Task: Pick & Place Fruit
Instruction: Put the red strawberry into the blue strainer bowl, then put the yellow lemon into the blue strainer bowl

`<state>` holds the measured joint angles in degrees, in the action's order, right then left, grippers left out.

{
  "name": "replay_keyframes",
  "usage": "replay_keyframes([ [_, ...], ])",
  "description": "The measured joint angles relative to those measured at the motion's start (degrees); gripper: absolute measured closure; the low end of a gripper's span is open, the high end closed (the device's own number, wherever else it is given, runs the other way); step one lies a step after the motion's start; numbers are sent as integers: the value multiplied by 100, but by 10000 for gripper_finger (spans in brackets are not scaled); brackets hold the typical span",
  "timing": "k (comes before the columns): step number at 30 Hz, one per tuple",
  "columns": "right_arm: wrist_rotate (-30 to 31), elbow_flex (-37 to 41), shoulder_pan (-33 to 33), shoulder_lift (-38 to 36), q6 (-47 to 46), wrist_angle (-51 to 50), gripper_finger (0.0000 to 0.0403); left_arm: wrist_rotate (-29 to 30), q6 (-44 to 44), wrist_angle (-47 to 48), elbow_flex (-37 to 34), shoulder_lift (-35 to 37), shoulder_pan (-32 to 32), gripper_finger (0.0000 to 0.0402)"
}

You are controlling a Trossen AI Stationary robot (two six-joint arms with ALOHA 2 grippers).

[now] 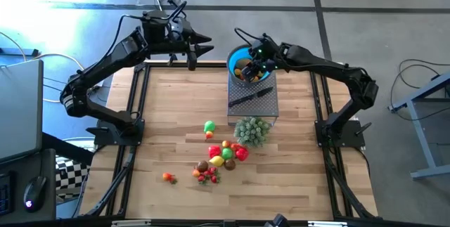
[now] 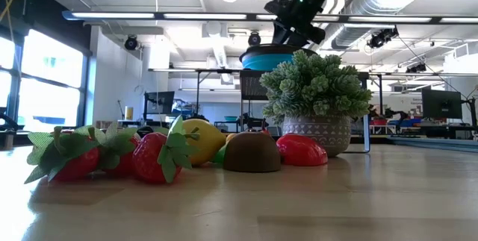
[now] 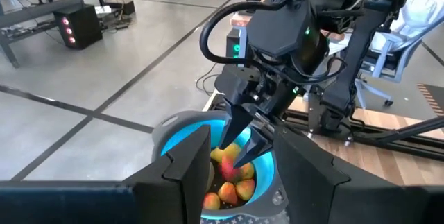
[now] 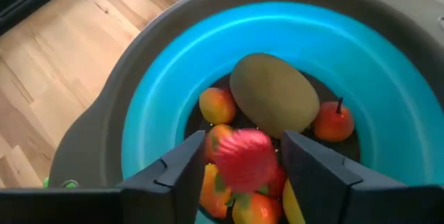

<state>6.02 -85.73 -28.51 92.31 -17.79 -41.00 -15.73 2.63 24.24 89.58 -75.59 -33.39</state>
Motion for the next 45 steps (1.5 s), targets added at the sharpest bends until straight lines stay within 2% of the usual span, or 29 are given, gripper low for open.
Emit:
replay_keyframes([
  [5,-26,0,0,-2,10,76,172,0,0,-2,0,0,0,245],
  [10,-498,2,29,-200,10,147,170,0,-2,-3,0,0,0,245],
  [16,-1106,2,228,-849,302,820,211,-2,0,-3,0,0,0,245],
  [21,-1075,2,435,-1431,579,1285,262,-7,2,30,0,0,0,245],
  [30,-1067,2,869,-2244,919,1015,338,-9,191,410,0,2,0,245],
  [37,-1067,-2,1045,-2463,1050,674,365,-9,345,479,0,7,0,245],
  [45,-823,-2,1340,-2475,477,276,374,-9,354,687,0,9,2,245],
])
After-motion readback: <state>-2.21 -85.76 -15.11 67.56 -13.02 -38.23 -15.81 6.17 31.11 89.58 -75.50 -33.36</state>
